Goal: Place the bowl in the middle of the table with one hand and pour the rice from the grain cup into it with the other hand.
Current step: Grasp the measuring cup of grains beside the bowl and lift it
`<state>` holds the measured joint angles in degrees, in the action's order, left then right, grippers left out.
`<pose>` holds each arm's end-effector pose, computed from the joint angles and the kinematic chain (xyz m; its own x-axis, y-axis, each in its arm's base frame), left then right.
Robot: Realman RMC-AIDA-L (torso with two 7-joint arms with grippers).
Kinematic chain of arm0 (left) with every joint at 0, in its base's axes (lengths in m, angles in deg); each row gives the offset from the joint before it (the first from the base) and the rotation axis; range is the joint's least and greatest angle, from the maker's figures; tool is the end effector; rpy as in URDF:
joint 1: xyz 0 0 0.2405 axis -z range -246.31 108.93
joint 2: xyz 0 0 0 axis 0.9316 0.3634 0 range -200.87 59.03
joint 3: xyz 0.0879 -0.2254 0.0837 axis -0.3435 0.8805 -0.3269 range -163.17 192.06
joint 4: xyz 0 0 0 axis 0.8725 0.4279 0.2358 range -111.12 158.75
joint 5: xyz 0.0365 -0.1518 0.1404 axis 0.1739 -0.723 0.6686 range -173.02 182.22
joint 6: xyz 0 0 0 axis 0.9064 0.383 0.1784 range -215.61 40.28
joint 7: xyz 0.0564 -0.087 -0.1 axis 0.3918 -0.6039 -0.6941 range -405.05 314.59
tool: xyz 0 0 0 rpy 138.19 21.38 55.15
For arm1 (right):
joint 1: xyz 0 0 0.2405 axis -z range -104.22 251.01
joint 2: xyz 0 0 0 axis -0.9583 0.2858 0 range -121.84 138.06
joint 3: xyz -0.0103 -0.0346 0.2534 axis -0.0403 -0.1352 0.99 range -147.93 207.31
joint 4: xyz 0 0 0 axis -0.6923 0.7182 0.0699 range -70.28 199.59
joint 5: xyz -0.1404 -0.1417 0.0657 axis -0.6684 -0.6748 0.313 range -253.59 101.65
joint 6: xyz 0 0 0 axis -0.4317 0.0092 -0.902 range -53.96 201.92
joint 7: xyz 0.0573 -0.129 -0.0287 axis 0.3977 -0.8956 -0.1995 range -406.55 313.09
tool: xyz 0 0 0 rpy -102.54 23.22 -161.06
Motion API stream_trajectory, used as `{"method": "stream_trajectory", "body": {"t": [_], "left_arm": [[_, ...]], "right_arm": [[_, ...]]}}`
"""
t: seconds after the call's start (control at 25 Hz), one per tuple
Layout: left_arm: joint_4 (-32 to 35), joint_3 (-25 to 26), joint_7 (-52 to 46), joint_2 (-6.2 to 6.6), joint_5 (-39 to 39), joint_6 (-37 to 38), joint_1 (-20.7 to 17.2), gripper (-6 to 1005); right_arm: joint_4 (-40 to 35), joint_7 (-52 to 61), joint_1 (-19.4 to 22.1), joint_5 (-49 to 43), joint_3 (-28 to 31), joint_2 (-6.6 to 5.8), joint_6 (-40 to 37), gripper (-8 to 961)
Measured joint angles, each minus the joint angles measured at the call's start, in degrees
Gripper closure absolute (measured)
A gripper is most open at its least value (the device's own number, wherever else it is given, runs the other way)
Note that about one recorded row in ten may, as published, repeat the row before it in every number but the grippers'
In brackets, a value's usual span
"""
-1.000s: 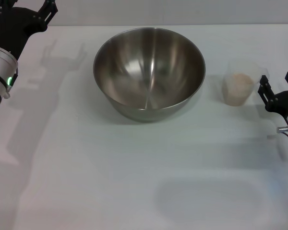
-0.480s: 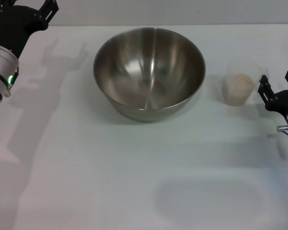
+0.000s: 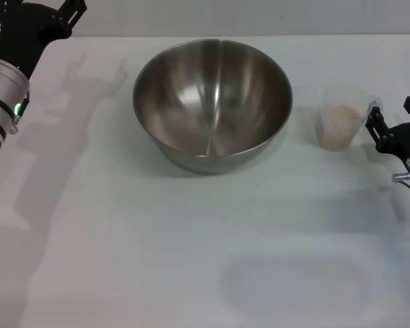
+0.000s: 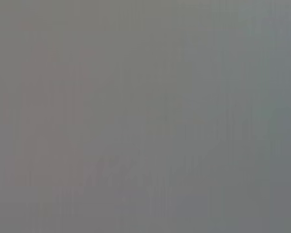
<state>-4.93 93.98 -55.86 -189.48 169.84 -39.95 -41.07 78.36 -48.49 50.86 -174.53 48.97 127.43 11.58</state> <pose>-0.2523 0.4016 -0.0013 0.6929 -0.1032 0.7136 0.6752 -0.2541 -0.6925 0.3458 0.3025 -0.0471 0.7456 -0.1135 -0.6567 -0.6661 -0.0981 -0.7394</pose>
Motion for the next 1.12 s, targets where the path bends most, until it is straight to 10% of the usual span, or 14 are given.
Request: {"method": "stream_trajectory", "body": {"t": [0.2,0.6,0.96,1.12], "left_arm": [[-0.1,0.0,0.0,-0.04,-0.1,0.0,0.1,143],[-0.1,0.0,0.0,-0.09,-0.1,0.1,0.3,143],[-0.1,0.0,-0.2,-0.09,-0.1,0.9,0.3,143],[-0.1,0.0,-0.2,-0.09,-0.1,1.0,0.3,143]], "right_arm": [[-1.1,0.0,-0.2,0.2,0.3,-0.02,-0.2,342],[-1.7,0.0,-0.4,0.4,0.4,0.03,-0.5,559],[-2.2,0.0,-0.8,0.4,0.4,0.04,-0.6,945],[-2.1,0.0,-0.9,0.3,0.4,0.04,-0.3,945]]}}
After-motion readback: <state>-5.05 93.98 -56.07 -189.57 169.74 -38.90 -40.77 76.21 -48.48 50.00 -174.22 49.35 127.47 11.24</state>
